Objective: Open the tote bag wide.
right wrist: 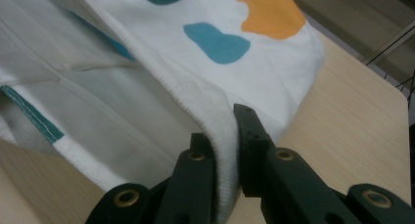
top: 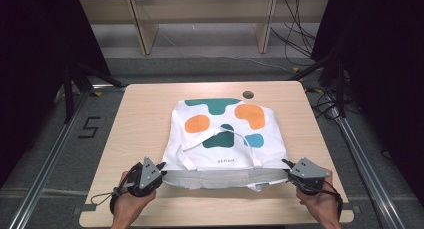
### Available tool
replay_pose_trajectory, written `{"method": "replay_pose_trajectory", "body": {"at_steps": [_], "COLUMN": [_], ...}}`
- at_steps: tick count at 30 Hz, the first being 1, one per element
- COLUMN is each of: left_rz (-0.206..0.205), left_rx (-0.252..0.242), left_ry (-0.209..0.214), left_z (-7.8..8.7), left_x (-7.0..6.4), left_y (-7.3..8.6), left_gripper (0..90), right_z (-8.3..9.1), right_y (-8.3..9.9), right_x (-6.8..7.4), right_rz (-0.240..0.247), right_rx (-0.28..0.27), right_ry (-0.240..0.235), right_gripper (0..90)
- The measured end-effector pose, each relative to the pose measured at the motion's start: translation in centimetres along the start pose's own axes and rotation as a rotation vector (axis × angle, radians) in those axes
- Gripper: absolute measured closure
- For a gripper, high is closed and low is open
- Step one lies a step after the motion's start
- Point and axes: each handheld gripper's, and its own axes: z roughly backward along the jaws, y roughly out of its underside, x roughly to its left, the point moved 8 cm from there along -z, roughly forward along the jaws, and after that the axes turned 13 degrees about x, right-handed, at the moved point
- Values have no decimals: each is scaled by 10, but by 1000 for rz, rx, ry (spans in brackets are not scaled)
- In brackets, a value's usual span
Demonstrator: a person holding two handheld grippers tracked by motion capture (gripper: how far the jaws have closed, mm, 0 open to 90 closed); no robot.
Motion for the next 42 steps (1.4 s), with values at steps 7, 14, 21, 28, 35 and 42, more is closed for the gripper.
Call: {"method": "replay_pose_trajectory", "body": {"at_steps": [7, 14, 21, 28, 35, 42], "left_rz": [21, 36, -2, -62, -60, 31], "left_rx": [-64, -151, -269, -405, -508, -462], "left_ry": [26, -40, -117, -169, -144, -69], "left_z": [15, 41, 89, 141, 178, 135], "left_x": [10, 34, 43, 43, 44, 56], "left_y": [-21, -56, -94, -127, -147, -141], "left_gripper": [810, 841, 860, 862, 863, 860], "right_z": [16, 36, 72, 122, 159, 125], "right_y": [-21, -61, -95, -126, -150, -150], "right_x": [-11, -29, -48, -63, -74, -86], "right_rz": [-32, -9, 0, 14, 47, -21], "right_rx": [-76, -151, -243, -365, -438, -401], "right_ry": [-10, 44, 105, 153, 174, 112], "right_gripper": [874, 882, 884, 885, 886, 885]}}
